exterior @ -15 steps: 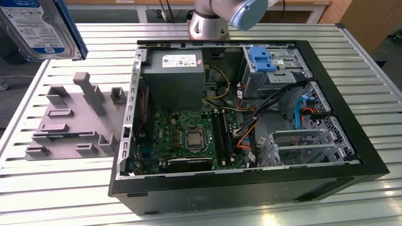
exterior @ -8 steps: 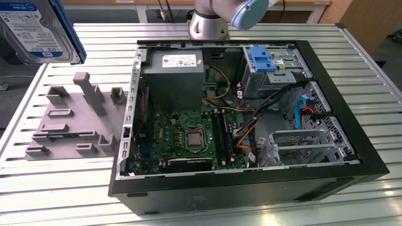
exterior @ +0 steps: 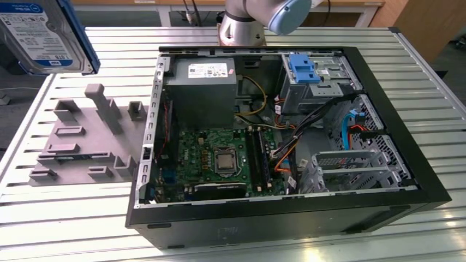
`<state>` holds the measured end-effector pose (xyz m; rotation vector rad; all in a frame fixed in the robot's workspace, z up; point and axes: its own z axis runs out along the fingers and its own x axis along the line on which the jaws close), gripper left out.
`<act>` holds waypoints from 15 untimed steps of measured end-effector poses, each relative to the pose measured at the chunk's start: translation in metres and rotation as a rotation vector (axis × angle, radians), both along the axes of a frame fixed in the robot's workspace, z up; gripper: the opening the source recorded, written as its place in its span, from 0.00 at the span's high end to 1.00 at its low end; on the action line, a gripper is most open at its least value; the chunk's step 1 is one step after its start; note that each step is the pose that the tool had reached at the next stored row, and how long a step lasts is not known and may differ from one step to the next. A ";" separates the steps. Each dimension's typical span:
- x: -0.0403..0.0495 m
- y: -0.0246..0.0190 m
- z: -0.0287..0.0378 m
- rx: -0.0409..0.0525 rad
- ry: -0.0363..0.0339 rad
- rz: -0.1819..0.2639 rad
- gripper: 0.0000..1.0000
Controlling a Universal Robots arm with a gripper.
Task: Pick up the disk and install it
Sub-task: 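Pick up the disk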
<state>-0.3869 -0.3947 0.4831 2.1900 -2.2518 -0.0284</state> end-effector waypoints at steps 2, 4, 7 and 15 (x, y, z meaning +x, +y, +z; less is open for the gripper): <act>0.0013 0.0000 0.0000 -0.0001 0.0001 0.000 0.64; 0.0028 0.0000 0.0000 0.0000 0.0001 0.000 0.64; 0.0053 0.0000 0.0001 -0.0001 0.0002 0.000 0.64; 0.0110 0.0000 0.0000 -0.0001 0.0001 0.000 0.64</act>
